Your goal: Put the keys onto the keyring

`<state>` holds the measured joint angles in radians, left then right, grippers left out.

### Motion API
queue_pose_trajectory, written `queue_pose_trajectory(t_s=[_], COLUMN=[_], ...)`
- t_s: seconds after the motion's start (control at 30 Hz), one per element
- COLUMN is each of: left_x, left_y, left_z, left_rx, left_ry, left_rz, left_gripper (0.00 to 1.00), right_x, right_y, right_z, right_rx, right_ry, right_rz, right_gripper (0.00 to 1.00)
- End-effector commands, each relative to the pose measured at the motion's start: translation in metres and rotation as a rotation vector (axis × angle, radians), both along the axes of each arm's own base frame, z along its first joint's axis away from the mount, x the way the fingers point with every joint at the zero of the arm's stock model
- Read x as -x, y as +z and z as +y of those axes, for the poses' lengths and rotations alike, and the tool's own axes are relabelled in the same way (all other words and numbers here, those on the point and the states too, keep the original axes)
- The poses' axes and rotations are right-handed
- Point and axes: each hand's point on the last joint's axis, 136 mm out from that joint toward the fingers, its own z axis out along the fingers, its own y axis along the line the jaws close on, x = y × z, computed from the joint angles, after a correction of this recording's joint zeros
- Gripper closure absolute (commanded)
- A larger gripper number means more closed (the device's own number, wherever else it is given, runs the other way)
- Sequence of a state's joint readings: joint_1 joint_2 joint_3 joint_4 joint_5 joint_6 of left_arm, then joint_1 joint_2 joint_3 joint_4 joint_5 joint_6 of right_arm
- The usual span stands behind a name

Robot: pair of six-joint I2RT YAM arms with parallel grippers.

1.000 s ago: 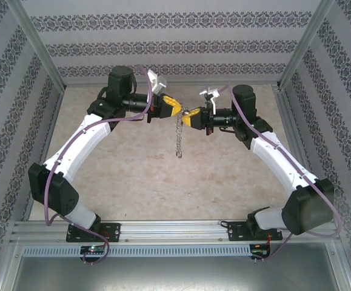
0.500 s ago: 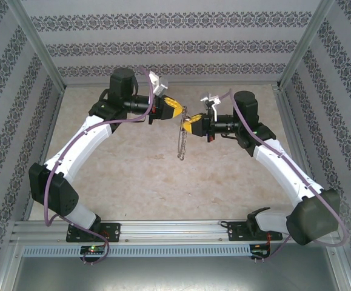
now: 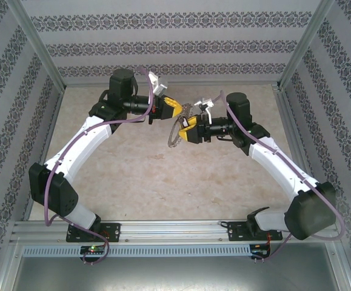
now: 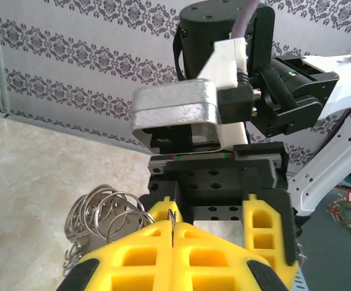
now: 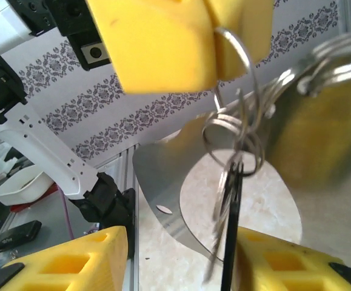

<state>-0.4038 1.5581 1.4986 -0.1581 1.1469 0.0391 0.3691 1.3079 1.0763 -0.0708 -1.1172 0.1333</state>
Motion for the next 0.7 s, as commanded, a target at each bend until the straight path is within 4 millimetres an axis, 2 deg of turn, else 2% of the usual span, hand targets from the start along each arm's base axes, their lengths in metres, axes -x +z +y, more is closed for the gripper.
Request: queue_pose_trajectory(t_s=[0.0,0.13,0.23,0.67], left_x=[0.008,0.009,0.009,0.013], left_y=[0.030,0.030,0.031,0.039], left_z=[0.004,0.004,0.004,0.005], left_rx=[0.051,0.055,0.059,0.079], left_ry=[-0.006,-0.013,-0.016,-0.015], left_rz=[-0.103,-0.102,-0.105,-0.115], left_gripper=[1.00,1.00,1.00,1.00], right_x=[0.003,-0.005,-0.007,-0.029], right_y=[0.018,0.043,0.061,0.080], right_z=[-0.024,-0.044,-0.044,-0.029], right_rx=[-0.033,-0.056,-0.085,-0.168], right_ry=[-0.057,-0.161,-0.174,-0.146], right_rz=[-0.061,-0.136,-0.178,-0.177], right_gripper=[0.53,0.55,0.56,0.57])
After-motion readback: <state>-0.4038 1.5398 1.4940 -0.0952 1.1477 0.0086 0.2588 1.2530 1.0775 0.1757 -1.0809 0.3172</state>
